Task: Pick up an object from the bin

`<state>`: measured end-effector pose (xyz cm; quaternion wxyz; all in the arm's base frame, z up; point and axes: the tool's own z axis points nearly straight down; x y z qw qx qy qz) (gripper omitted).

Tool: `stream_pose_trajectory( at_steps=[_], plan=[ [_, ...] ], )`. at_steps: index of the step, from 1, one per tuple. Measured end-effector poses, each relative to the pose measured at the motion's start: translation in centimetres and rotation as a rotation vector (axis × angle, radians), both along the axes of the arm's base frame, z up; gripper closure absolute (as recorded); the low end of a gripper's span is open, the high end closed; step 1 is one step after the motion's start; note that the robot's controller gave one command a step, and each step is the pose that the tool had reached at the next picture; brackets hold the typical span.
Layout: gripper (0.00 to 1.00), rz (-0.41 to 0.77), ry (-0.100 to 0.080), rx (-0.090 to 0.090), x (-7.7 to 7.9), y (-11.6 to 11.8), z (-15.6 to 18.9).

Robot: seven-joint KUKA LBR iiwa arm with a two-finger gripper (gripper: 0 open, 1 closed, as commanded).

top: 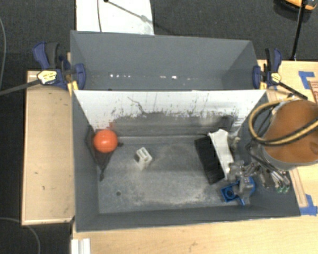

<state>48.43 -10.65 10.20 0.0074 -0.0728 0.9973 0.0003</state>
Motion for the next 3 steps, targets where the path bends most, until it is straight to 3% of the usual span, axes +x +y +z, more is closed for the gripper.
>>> stream_pose_trajectory(
  at_steps=[2,3],
  plan=[
    [1.0,0.005,-0.005,0.002,0.15,0.17,-1.37],
    [1.0,-0.018,0.007,0.008,0.67,-0.58,-1.66]
  ],
)
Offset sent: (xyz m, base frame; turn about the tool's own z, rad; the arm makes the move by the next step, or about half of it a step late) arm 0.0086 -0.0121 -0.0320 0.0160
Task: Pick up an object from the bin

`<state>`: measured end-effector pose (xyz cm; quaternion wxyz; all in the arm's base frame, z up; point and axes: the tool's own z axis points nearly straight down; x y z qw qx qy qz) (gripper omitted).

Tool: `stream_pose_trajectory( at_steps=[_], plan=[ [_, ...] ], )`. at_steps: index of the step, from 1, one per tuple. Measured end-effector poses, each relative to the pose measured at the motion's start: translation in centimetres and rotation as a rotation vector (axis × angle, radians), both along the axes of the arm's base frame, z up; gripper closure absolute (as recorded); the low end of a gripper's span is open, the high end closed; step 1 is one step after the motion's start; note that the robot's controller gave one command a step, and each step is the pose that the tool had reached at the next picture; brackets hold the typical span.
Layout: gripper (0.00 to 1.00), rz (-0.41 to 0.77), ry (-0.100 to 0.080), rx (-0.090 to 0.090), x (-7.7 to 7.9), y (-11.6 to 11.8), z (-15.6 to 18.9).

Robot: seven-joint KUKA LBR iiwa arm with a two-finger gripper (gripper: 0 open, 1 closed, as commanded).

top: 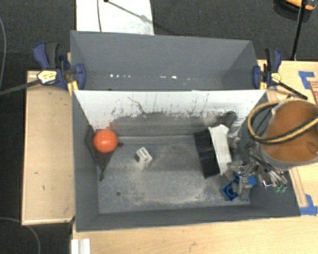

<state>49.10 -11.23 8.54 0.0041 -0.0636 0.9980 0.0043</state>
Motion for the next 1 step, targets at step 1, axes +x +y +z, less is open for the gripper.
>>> stream_pose_trajectory(
  at_steps=[1],
  plan=[
    [1.0,0.001,-0.015,0.009,0.96,-2.05,-0.69]
  ],
)
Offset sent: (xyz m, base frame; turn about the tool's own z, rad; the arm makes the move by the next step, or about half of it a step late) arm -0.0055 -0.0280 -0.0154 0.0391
